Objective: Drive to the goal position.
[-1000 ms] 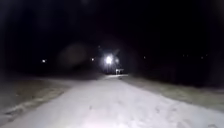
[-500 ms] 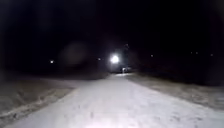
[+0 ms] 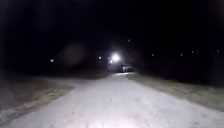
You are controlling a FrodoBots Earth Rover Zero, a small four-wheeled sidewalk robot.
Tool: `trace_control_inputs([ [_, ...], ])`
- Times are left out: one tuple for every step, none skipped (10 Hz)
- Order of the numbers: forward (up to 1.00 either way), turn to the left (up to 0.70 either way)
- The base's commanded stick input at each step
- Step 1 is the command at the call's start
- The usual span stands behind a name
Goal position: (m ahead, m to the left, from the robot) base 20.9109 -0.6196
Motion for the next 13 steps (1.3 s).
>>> trace_control_inputs([
  [0.7,0.0],
  [0.7,0.0],
  [0.7,0.0],
  [0.7,0.0],
  [0.7,0.0],
  [0.7,0.0],
  [0.7,0.0],
  [0.7,0.0],
  [0.7,0.0],
  [0.7,0.0],
  [0.7,0.0],
  [0.7,0.0],
  [0.7,0.0],
])
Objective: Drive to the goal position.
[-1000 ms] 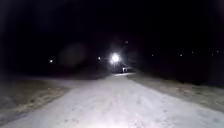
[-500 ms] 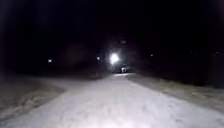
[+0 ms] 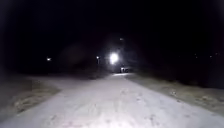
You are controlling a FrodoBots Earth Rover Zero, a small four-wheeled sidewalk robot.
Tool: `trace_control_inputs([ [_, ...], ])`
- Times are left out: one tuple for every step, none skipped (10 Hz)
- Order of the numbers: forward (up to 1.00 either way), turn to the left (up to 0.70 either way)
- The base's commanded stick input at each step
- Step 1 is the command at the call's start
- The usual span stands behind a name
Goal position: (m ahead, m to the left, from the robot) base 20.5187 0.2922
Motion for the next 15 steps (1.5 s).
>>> trace_control_inputs([
  [0.7,0.0],
  [0.7,0.0],
  [0.7,0.0],
  [0.7,0.0],
  [0.7,0.0],
  [0.7,0.0],
  [0.7,0.0],
  [0.7,0.0],
  [0.7,0.0],
  [0.7,0.0],
  [0.7,0.0],
  [0.7,0.0],
  [0.7,0.0],
  [0.7,0.0],
  [0.7,0.0],
])
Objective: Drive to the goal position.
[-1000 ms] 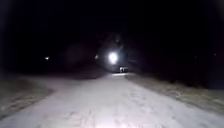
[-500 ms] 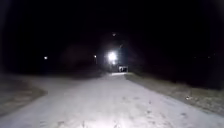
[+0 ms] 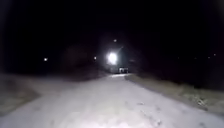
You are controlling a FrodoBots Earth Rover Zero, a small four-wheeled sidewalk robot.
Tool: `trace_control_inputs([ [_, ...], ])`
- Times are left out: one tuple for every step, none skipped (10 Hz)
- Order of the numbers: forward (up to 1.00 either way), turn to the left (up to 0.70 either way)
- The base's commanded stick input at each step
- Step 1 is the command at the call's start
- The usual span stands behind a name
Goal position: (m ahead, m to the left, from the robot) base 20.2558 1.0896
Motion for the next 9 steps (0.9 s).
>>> trace_control_inputs([
  [0.7,0.0],
  [0.7,0.0],
  [0.7,0.0],
  [0.7,0.0],
  [0.7,0.0],
  [0.7,0.0],
  [0.7,0.0],
  [0.7,0.0],
  [0.7,0.0],
])
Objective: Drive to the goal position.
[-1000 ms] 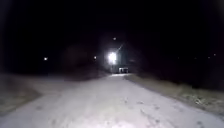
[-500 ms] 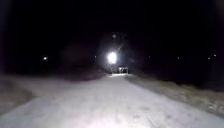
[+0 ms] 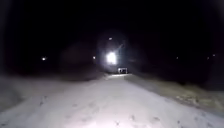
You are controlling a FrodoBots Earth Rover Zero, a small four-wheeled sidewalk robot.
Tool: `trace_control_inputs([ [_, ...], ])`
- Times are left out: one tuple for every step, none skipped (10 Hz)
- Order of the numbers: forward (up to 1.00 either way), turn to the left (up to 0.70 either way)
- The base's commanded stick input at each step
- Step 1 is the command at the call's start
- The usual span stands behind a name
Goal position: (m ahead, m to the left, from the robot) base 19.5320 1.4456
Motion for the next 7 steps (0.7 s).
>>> trace_control_inputs([
  [0.7,0.0],
  [0.7,0.0],
  [0.7,0.0],
  [0.7,0.0],
  [0.7,0.0],
  [0.7,0.0],
  [0.7,0.0],
])
